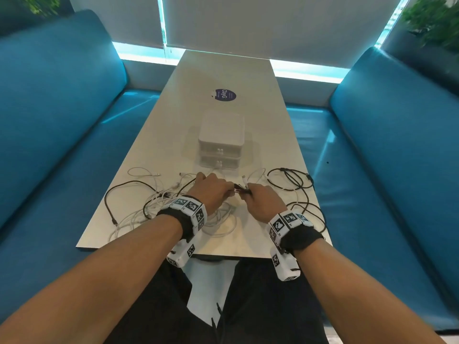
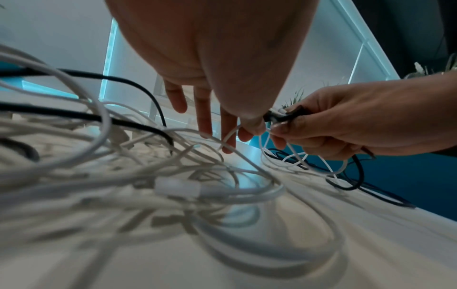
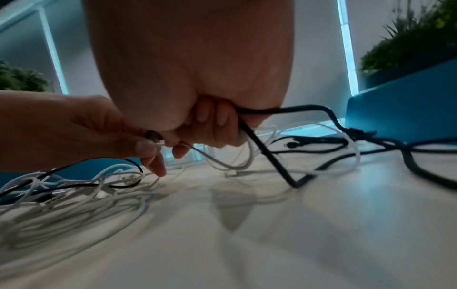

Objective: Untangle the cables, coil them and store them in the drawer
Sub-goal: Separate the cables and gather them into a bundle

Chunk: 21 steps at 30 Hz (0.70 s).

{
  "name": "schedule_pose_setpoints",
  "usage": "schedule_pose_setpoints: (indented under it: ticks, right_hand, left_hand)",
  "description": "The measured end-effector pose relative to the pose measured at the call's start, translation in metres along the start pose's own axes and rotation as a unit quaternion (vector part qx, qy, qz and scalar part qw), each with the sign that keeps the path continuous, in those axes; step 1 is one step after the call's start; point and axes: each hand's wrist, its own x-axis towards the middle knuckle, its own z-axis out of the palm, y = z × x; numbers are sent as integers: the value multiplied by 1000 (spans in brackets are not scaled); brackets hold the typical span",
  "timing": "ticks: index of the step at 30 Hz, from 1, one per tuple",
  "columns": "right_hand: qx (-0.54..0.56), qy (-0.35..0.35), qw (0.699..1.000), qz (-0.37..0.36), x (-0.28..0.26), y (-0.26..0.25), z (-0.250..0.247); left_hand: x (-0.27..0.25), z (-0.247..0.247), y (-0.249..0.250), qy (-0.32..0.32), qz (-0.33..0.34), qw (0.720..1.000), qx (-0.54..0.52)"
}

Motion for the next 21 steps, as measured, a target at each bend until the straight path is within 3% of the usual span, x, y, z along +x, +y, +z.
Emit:
schedule_pose_setpoints:
  ticks: [5, 10, 14, 17, 21]
  right_hand:
    - [-115, 60, 992, 3, -2, 14, -18]
    - [-177, 46, 981, 66, -9, 31, -32]
    - [-115, 88, 987, 73, -9, 23, -32]
    - [-46, 112, 991, 53, -8, 12, -28]
    - [4, 59, 998, -34, -9, 5, -21]
  left_hand:
    - [7, -14, -8, -12, 41, 999, 11]
    - [14, -18, -15, -33, 35, 999, -6]
    - [11, -12, -10, -18, 25, 999, -8]
    - [7, -11, -3, -45, 7, 999, 8]
    - [5, -17, 11, -44, 0, 999, -5]
